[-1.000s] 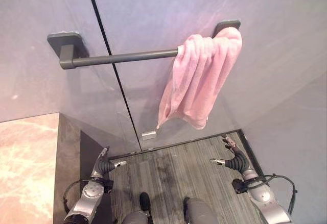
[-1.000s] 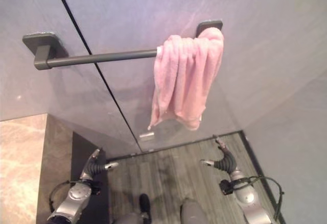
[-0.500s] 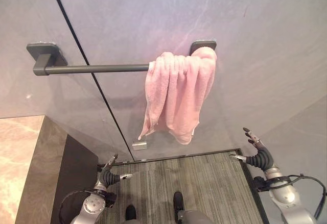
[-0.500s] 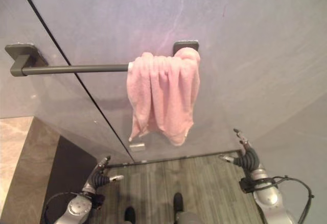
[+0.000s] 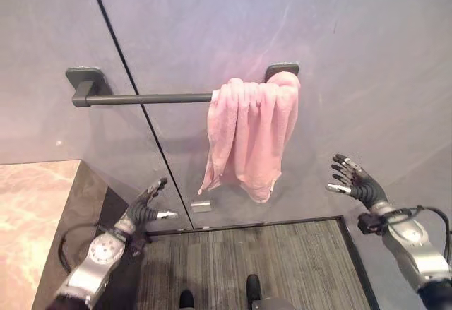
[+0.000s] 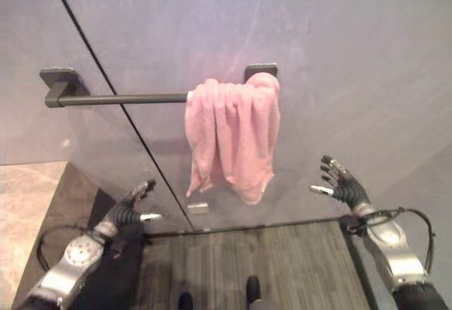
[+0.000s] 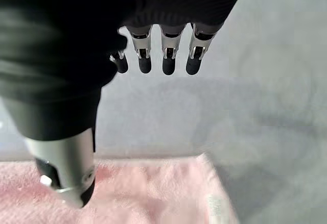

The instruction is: Put brush and paste in cup on sink, flatten towel.

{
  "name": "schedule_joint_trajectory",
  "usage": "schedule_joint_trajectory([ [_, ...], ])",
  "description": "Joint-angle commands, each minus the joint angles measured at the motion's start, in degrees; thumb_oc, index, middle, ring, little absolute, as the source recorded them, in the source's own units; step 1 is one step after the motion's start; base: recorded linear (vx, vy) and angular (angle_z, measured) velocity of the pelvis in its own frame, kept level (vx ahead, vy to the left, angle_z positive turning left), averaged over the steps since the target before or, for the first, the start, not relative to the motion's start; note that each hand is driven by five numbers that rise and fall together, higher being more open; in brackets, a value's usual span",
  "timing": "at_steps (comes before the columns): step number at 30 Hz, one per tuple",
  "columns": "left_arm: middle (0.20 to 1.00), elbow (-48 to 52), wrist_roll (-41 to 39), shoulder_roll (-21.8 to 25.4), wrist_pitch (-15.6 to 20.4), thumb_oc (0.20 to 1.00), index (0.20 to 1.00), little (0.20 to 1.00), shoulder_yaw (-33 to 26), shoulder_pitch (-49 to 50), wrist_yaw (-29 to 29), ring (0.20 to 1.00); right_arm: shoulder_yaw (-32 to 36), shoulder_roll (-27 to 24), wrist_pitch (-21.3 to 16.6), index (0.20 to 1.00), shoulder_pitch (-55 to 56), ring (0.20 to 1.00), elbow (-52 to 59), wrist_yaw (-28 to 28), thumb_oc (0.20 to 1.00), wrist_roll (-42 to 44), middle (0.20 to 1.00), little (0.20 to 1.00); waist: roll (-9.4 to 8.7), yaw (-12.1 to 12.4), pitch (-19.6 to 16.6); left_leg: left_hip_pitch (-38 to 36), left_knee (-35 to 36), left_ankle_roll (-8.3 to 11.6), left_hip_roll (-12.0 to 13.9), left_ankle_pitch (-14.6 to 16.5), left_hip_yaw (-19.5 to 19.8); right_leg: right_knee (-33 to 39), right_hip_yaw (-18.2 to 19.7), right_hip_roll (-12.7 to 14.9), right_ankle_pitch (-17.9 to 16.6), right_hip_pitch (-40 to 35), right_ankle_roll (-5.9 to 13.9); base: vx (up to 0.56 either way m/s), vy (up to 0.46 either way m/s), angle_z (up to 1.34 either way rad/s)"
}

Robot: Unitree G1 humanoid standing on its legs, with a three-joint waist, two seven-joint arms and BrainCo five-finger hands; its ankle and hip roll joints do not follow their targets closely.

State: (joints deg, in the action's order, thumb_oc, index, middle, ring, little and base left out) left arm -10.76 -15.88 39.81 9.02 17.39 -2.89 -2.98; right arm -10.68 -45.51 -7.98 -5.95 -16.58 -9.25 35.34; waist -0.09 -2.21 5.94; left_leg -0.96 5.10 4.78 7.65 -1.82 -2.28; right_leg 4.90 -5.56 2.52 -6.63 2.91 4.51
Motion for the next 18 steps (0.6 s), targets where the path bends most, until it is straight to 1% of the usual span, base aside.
schedule_joint_trajectory([
  [1, 1.0, -2.31, -3.41, 2.27, 2.49, 1.0, 1.0, 1.0, 2.8, -9.75, 0.63, 1.0, -4.0, -1.38, -0.75, 1.0, -10.07, 1.0, -3.25, -0.01, 1.0, 4.94, 1.0, 1.0, -1.8, 1.25, -1.34, 1.94, -0.1, 0.71, -1.67, -4.24, -0.83, -3.09, -0.88, 2.58, 2.1, -2.22, 2.61, -0.02, -0.016, 0.05],
  [5, 1.0, -5.71, -4.74, 0.72, 2.56, 1.0, 1.0, 1.0, 7.97, -18.31, 1.62, 1.0, -8.52, 0.79, 0.15, 1.0, -17.96, 1.0, -7.44, 0.45, 1.0, 8.27, 1.0, 1.0, -0.91, 1.27, -0.77, 2.86, -0.1, 1.05, -1.89, -4.76, -0.48, -2.66, -1.62, 2.77, 1.76, -1.92, 2.61, -0.02, -0.008, 0.09],
  [8, 1.0, -8.13, -5.17, -1.71, 2.45, 1.0, 1.0, 1.0, 11.41, -23.09, 2.19, 1.0, -11.86, 1.96, 0.65, 1.0, -23.69, 1.0, -10.19, 1.49, 1.0, 7.64, 1.0, 1.0, -0.29, 1.22, -0.25, 3.51, -0.1, 1.25, -1.96, -4.94, -0.47, -2.13, -1.77, 2.91, 1.42, -1.61, 2.66, -0.01, -0.007, 0.08],
  [10, 1.0, -8.53, -5.35, -2.41, 2.54, 1.0, 1.0, 1.0, 12.19, -24.38, 2.46, 1.0, -12.6, 2.48, 0.62, 1.0, -25.25, 1.0, -10.98, 1.81, 1.0, 7.77, 1.0, 1.0, -0.11, 1.22, -0.07, 3.72, -0.1, 1.3, -1.92, -5.03, -0.52, -2.1, -1.72, 2.96, 1.3, -1.4, 2.66, -0.01, -0.004, 0.04],
  [14, 1.0, -11.57, -5.69, -5.53, 2.51, 1.0, 1.0, 1.0, 15.02, -29.85, 4.08, 1.0, -15.4, 4.7, 0.58, 1.0, -31.18, 1.0, -12.51, 3.07, 1.0, 8.28, 1.0, 1.0, 0.71, 1.01, 0.84, 4.95, -0.1, 1.55, -1.79, -5.52, -0.41, -2.45, -1.5, 2.94, 1.11, 0.01, 2.59, -0.01, -0.003, 0.01],
  [15, 1.0, -11.61, -5.69, -5.55, 2.54, 1.0, 1.0, 1.0, 15.03, -29.89, 4.08, 1.0, -15.41, 4.69, 0.58, 1.0, -31.22, 1.0, -12.53, 3.07, 1.0, 8.29, 1.0, 1.0, 0.72, 1.01, 0.84, 4.98, -0.1, 1.55, -1.78, -5.53, -0.41, -2.47, -1.5, 2.94, 1.12, 0.05, 2.58, 0.0, 0.0, 0.0],
  [18, 1.0, -12.73, -6.0, -8.16, 2.4, 1.0, 1.0, 1.0, 16.39, -32.16, 5.1, 1.0, -16.39, 7.97, 0.28, 1.0, -33.44, 1.0, -11.17, 3.2, 1.0, 11.65, 1.0, 1.0, 1.17, 0.76, 1.35, 5.46, -0.1, 1.39, -1.66, -5.63, -0.54, -3.54, -0.9, 2.76, 1.33, 1.38, 2.32, 0.01, -0.006, -0.04],
])
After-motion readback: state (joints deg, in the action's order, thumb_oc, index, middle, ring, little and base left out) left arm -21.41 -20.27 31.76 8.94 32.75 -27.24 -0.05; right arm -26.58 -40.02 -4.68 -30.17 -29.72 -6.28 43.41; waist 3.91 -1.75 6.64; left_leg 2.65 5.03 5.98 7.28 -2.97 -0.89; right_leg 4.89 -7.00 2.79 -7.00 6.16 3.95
